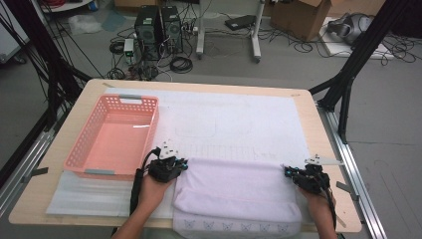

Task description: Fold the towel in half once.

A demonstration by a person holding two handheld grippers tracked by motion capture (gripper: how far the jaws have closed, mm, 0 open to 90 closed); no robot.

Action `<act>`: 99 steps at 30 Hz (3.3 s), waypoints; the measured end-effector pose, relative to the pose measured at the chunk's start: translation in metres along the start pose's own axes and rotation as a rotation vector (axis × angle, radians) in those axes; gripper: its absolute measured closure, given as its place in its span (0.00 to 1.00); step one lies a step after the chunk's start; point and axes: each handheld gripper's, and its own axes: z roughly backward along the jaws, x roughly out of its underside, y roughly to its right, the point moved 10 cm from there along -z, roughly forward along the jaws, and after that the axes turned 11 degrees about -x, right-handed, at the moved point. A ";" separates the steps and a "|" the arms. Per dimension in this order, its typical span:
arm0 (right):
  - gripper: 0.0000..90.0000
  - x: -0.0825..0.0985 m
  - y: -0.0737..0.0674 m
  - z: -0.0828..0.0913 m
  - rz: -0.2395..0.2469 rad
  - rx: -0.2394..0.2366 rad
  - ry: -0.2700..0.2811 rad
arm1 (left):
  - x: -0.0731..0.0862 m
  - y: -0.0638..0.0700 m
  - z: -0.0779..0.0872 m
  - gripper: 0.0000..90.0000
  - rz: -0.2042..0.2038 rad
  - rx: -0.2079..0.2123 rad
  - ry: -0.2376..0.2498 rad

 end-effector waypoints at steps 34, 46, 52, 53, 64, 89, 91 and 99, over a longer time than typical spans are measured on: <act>0.97 -0.142 0.063 -0.042 0.037 0.140 0.121 | -0.115 -0.078 -0.058 0.96 0.232 -0.105 0.083; 0.69 -0.139 0.062 -0.039 0.001 0.159 0.123 | -0.117 -0.060 -0.057 0.53 0.181 -0.021 0.061; 0.71 -0.126 0.055 -0.026 -0.003 0.128 0.106 | -0.115 -0.051 -0.044 0.56 0.170 0.001 0.104; 0.72 -0.124 0.054 -0.026 -0.009 0.119 0.093 | -0.112 -0.049 -0.045 0.56 0.165 0.011 0.092; 0.75 -0.104 0.039 -0.025 0.022 0.058 0.018 | -0.069 -0.036 -0.044 0.55 0.126 0.041 0.019; 0.98 -0.047 0.011 -0.022 0.057 -0.032 -0.020 | -0.034 -0.013 -0.013 0.94 0.027 0.034 0.056; 0.98 -0.046 0.006 -0.015 0.062 -0.036 0.011 | -0.034 -0.012 -0.003 0.92 0.041 0.039 0.096; 0.98 -0.032 -0.012 0.006 0.083 -0.047 0.093 | -0.017 -0.004 0.011 0.94 0.026 0.083 0.115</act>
